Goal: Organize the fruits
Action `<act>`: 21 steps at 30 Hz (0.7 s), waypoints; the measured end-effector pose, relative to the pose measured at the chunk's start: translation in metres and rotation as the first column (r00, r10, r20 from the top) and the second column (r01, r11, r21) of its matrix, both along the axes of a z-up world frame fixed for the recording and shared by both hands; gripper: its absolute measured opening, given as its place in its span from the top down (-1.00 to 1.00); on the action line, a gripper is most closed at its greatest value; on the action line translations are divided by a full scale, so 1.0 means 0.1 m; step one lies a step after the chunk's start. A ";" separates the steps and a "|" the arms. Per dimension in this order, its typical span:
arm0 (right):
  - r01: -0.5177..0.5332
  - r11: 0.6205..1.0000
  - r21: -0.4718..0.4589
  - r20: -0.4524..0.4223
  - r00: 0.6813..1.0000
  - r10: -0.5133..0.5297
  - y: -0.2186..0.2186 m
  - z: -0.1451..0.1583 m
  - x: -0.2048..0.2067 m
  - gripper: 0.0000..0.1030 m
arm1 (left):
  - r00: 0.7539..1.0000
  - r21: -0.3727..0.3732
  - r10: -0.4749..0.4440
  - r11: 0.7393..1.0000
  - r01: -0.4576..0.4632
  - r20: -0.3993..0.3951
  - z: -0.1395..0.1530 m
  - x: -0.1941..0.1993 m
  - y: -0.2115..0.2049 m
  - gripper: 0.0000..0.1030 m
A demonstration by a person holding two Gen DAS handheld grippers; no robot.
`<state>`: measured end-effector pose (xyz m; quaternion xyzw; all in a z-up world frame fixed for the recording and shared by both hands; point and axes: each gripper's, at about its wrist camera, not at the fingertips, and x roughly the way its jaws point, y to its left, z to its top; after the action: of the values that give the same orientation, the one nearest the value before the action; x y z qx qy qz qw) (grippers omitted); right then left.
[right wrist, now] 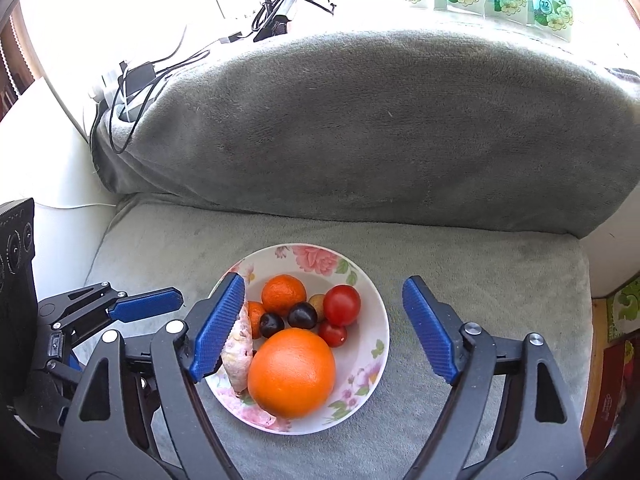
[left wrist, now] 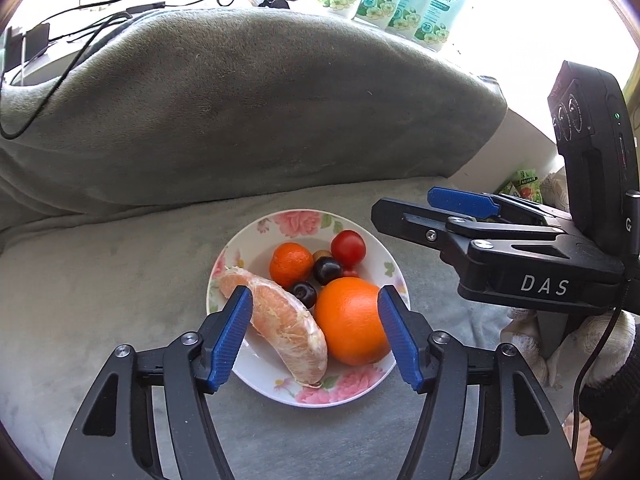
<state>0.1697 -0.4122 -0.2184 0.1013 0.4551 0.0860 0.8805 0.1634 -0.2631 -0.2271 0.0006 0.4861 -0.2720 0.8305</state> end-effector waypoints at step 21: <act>0.095 0.995 -0.042 0.078 0.993 -0.091 -0.02 0.44 -0.31 -0.66 | 0.997 0.032 0.073 0.997 -0.074 0.020 0.27 -0.04 0.26 -0.27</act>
<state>0.1382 -0.4145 -0.1742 0.0991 0.4179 0.0384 0.9023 0.1597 -0.2368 -0.2004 -0.0012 0.4823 -0.2335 0.8443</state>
